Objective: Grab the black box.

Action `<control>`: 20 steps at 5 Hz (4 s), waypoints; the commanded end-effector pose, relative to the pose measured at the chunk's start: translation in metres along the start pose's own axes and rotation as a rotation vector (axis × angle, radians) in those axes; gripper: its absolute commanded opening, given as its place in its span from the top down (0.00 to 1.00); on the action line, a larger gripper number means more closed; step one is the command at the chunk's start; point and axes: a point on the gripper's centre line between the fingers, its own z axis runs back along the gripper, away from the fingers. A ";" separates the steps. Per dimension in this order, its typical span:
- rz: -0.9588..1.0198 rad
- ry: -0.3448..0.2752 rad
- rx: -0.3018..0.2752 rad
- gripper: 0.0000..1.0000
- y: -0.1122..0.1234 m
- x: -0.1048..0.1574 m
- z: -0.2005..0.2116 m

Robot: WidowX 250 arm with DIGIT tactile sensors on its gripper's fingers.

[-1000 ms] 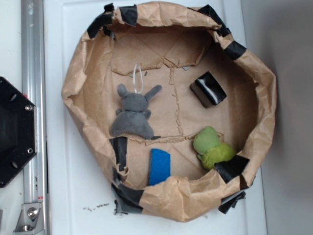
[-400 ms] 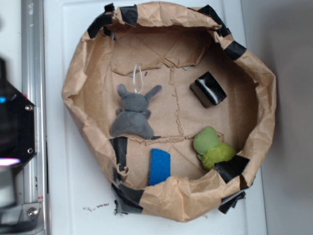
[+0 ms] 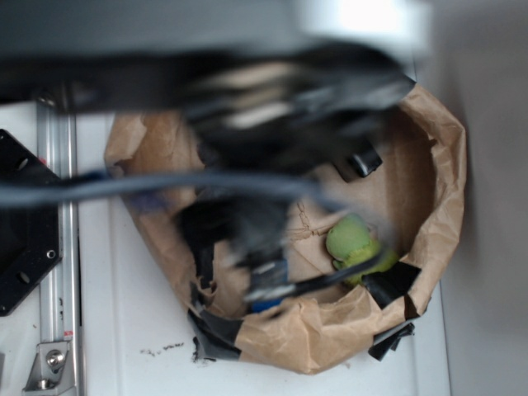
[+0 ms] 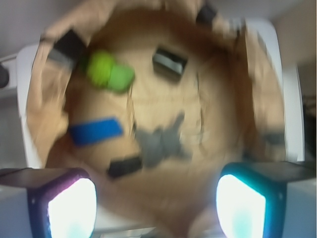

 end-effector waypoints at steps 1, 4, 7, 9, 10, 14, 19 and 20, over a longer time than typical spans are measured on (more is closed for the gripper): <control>-0.217 -0.047 0.068 0.00 0.025 0.020 -0.003; -0.217 -0.047 0.068 0.00 0.025 0.020 -0.003; -0.564 -0.183 0.073 0.00 0.009 0.000 -0.080; -0.579 -0.173 0.131 0.00 0.007 0.037 -0.094; -0.661 -0.146 0.105 0.00 -0.017 0.058 -0.102; -0.753 0.023 0.107 0.00 0.008 0.052 -0.158; -0.760 0.027 0.037 0.00 -0.003 0.042 -0.146; -0.813 0.125 -0.099 0.00 -0.017 0.025 -0.162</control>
